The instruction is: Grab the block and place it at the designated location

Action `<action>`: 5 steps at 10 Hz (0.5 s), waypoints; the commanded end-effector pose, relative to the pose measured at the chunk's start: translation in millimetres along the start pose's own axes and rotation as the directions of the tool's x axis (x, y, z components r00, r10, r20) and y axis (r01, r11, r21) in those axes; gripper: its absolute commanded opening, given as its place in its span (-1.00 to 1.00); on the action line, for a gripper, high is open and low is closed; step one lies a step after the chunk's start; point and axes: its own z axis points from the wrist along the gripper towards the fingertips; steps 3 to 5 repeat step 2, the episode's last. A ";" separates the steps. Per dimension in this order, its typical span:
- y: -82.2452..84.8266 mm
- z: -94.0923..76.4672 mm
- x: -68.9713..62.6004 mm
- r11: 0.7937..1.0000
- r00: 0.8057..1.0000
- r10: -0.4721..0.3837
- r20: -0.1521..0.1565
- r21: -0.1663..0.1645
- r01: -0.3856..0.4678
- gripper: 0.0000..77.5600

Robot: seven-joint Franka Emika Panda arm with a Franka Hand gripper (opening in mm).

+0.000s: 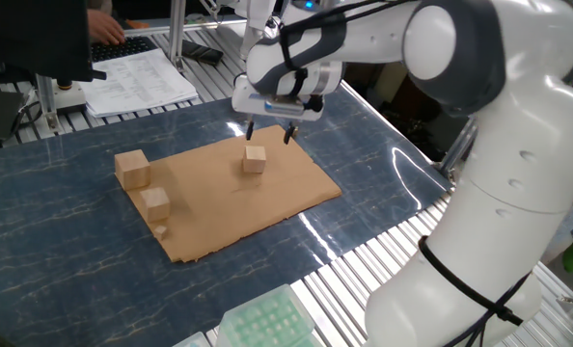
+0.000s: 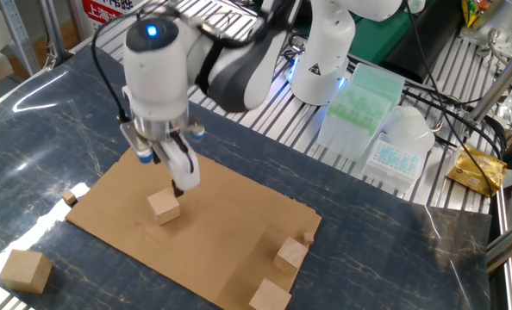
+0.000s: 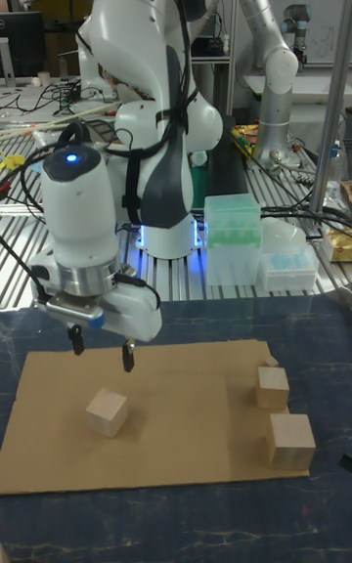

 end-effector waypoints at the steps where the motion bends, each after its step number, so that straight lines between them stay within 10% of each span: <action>1: -3.7 -14.7 7.9 0.999 0.999 -0.033 -0.016 0.008 0.034 1.00; 5: -3.0 -15.7 9.3 1.000 1.000 -0.021 -0.016 0.012 0.021 1.00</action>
